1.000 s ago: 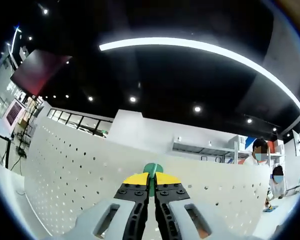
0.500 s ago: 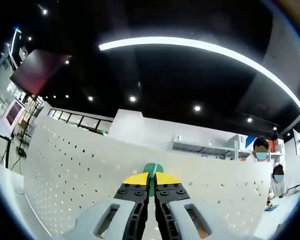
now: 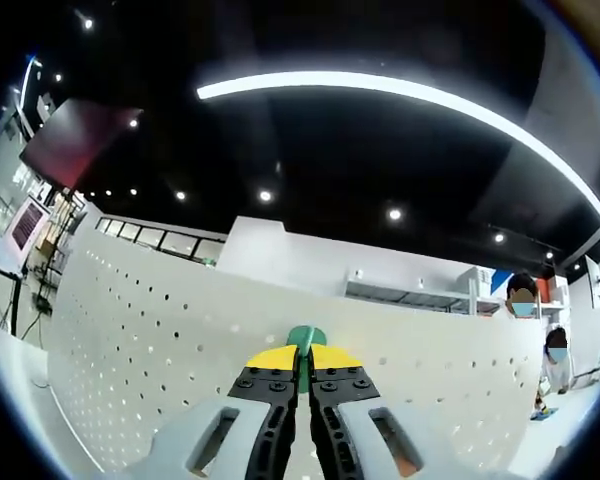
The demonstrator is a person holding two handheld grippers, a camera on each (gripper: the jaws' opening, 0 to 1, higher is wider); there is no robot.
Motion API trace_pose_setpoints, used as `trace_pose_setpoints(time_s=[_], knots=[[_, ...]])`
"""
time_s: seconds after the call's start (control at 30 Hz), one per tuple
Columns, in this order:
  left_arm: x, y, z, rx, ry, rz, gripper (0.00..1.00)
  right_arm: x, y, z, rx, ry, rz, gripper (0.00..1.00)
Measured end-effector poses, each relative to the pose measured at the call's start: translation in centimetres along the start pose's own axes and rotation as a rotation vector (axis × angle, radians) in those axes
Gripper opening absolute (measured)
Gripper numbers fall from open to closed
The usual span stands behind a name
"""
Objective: Insert the hook assembly into the mounting plate slot until the hook locks in place.
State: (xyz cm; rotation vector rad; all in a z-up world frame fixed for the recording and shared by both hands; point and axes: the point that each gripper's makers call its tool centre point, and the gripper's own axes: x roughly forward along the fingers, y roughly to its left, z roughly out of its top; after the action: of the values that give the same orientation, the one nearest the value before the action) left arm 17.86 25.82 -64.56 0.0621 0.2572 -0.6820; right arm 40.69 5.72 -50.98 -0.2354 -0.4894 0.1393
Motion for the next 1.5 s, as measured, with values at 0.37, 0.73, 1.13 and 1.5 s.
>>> trace_pose_setpoints(time_s=[0.37,0.73,1.13,1.5], knots=[[0.12,0.05,0.04,0.001,-0.001,0.0,0.8,-0.01,0.06,-0.33,-0.005,0.007,0.004,0.02],[0.07,0.28,-0.01,-0.003,0.001,0.004,0.8,0.01,0.27,-0.76,-0.011,0.013,0.01,0.02],[0.01,0.37,-0.05,-0.002,0.003,0.005,0.8,-0.05,0.19,-0.79,0.014,0.009,0.006,0.02],[0.06,0.28,-0.11,0.001,0.005,0.003,0.8,-0.19,0.31,-0.73,0.029,0.014,0.007,0.02]])
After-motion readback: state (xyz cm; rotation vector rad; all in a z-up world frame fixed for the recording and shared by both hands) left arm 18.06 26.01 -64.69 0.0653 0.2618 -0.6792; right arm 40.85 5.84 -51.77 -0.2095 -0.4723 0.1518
